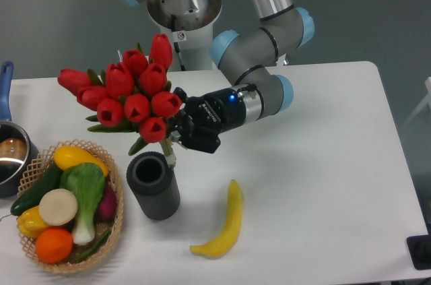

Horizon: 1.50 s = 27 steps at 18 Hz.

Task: Insert the flowers into the vase
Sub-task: 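Lower the tulip stems into the grey vase opening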

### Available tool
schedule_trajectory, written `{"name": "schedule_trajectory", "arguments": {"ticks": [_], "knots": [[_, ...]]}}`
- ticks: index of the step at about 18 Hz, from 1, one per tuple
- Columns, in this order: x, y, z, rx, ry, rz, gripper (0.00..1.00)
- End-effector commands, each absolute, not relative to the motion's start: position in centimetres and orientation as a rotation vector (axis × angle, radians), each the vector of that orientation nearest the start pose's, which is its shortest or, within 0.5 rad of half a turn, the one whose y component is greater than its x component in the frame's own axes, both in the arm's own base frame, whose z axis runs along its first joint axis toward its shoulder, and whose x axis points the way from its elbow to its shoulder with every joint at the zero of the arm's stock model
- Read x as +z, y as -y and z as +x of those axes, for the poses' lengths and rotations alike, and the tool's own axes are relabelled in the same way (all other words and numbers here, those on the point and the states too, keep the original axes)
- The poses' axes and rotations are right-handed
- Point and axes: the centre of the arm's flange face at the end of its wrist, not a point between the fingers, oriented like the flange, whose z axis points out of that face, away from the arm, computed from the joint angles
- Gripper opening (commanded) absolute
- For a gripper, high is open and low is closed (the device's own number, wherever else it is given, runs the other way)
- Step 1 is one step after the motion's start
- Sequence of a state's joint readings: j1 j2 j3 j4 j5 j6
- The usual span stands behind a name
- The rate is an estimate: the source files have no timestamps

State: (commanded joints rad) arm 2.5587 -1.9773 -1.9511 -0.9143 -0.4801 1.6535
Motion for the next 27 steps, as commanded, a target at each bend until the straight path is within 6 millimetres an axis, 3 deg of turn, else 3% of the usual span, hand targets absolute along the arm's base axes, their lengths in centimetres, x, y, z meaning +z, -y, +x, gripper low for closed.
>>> {"name": "schedule_trajectory", "arguments": {"ticks": [14,20,27], "knots": [[29.4,-48.9,-32.5,-0.52,-0.246,-1.086,0.22],[28.0,-50.2,-31.0,-0.508,-0.277,-1.082,0.22],[26.6,-49.4,-30.1,-0.512,-0.253,-1.092,0.22]]}}
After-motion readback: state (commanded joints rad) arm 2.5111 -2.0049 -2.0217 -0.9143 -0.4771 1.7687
